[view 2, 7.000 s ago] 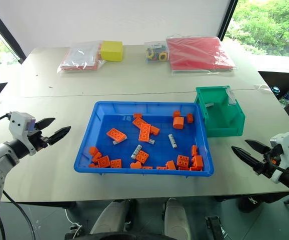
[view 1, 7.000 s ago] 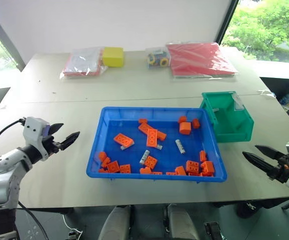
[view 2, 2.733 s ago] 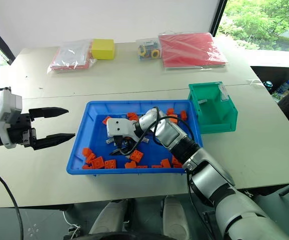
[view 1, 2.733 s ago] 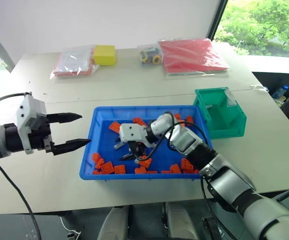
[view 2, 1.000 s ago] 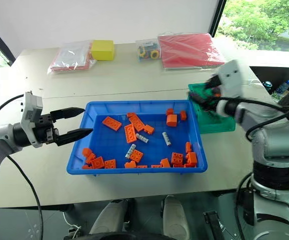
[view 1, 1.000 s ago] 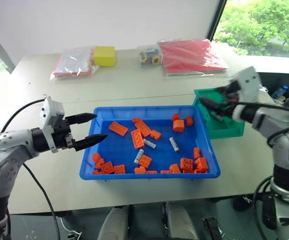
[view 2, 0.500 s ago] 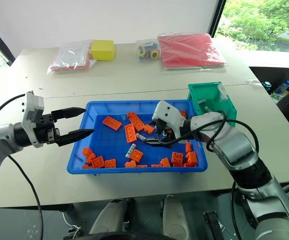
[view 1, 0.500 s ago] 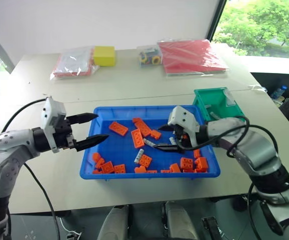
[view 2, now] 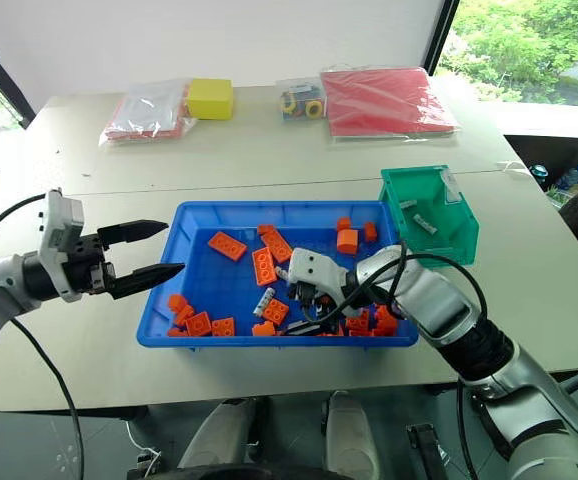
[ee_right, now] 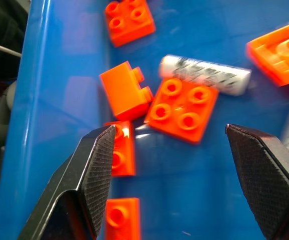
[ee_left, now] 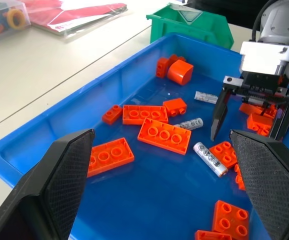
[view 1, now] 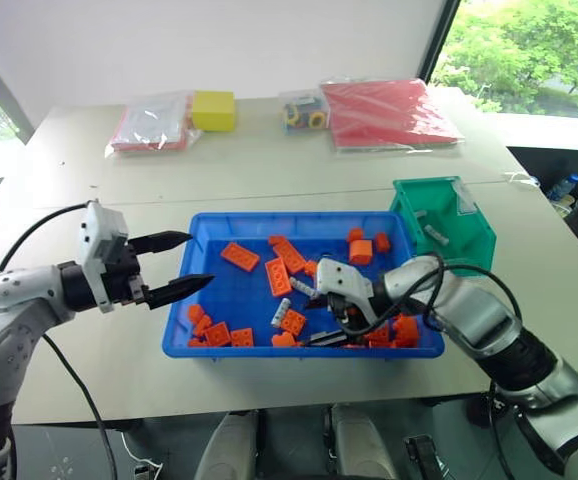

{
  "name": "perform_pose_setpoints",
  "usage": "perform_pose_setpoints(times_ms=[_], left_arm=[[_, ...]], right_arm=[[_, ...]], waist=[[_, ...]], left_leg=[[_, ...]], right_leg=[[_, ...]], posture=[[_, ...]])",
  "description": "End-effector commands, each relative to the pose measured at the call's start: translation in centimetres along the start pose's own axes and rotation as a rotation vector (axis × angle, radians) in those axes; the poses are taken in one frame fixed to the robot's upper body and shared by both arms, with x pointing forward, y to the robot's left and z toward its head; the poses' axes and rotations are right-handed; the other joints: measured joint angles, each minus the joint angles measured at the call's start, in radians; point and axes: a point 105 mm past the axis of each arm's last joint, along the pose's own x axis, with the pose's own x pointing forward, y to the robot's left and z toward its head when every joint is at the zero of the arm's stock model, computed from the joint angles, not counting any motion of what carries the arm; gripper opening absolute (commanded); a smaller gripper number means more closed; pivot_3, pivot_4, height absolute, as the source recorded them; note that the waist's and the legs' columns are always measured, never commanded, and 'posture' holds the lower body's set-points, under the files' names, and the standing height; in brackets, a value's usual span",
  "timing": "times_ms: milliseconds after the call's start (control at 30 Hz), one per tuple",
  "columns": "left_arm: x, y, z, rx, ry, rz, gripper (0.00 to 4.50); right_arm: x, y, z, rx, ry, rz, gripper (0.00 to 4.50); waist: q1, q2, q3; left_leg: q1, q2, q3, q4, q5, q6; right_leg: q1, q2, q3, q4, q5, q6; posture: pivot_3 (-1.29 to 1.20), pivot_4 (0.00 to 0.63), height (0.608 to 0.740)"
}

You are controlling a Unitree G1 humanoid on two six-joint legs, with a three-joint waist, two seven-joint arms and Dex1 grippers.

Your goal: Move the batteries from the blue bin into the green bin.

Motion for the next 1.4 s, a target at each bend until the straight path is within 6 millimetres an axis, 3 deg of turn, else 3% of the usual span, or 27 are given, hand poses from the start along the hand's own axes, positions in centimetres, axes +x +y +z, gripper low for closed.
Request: perform_pose_setpoints(times_ms=[33,367,467,667,700,933,1033,1200,1300,1400], left_arm=[[-0.4,-0.1,1.3,0.062,-0.012,-0.004,4.5],[-0.4,0.9,2.0,0.085,-0.01,0.004,4.5],[-0.3,0.9,2.0,0.089,-0.012,0.003,4.5],[-0.2,1.4,2.3,0.099,-0.018,0.011,4.5],[-0.2,1.4,2.3,0.1,-0.019,0.012,4.5],[-0.2,1.6,2.3,0.103,-0.03,0.018,4.5],[0.0,1.8,2.2,0.104,-0.032,0.02,4.5],[0.3,1.9,2.3,0.111,-0.037,0.012,4.5],[0.4,2.0,2.5,0.117,-0.039,0.01,4.5],[0.4,2.1,2.7,0.121,-0.039,0.012,4.5]], right_arm=[[0.6,0.6,0.2,-0.029,-0.008,0.021,3.58],[2.3,-0.9,0.0,-0.012,-0.009,-0.035,3.58],[2.2,-1.0,-0.1,-0.013,-0.007,-0.041,2.78],[0.5,-1.1,0.1,-0.043,-0.007,-0.071,0.2],[-0.1,-1.1,0.2,-0.047,-0.007,-0.082,0.03],[-5.4,-1.1,-1.3,-0.034,0.039,-0.168,0.03],[-5.8,-1.4,-0.8,-0.031,0.002,-0.198,0.03],[-4.7,-2.2,1.5,-0.053,-0.063,-0.199,0.03],[-3.7,-2.6,3.5,-0.072,-0.1,-0.174,1.14],[-2.9,-3.1,5.0,-0.152,-0.11,-0.164,2.6]], waist=[[0.0,0.0,0.0],[-0.005,-0.001,-0.001],[-0.003,-0.001,-0.001],[0.002,-0.001,-0.001],[0.002,-0.001,-0.001],[0.004,-0.003,0.0],[-0.005,-0.003,0.001],[-0.003,-0.003,0.001],[-0.002,-0.004,0.001],[0.0,-0.004,0.001]], left_leg=[[0.0,0.0,0.0,0.0,0.0,0.0],[0.001,0.0,0.0,-0.001,0.0,0.0],[0.002,0.0,0.0,-0.001,0.0,0.0],[0.004,0.0,0.0,0.0,0.0,0.0],[0.004,0.0,0.0,0.0,0.0,0.0],[0.004,-0.001,0.0,0.0,0.0,0.0],[0.004,0.0,0.0,-0.001,0.0,0.0],[0.004,0.001,0.0,-0.002,0.0,0.0],[0.004,0.001,0.0,-0.002,0.0,0.0],[0.004,0.0,0.0,-0.002,0.0,0.0]], right_leg=[[0.0,0.0,0.0,0.0,0.0,0.0],[0.0,0.001,0.0,0.0,0.0,0.0],[0.001,0.002,0.0,0.0,0.0,0.0],[0.004,0.001,0.0,0.0,0.0,0.0],[0.004,0.001,0.0,0.0,0.0,0.0],[0.005,-0.001,-0.001,-0.002,0.0,0.0],[0.004,0.0,-0.001,-0.002,0.0,0.0],[0.003,0.0,0.0,-0.001,0.0,0.0],[0.003,0.0,0.0,-0.002,0.0,0.0],[0.003,0.0,-0.001,-0.002,0.0,0.0]], posture=[[0.0,0.15,0.735],[0.0,0.15,0.735],[0.0,0.15,0.735],[0.0,0.15,0.735],[0.0,0.15,0.735],[0.0,0.15,0.735],[0.0,0.15,0.735],[0.0,0.15,0.735],[0.0,0.15,0.735],[0.0,0.15,0.735]])
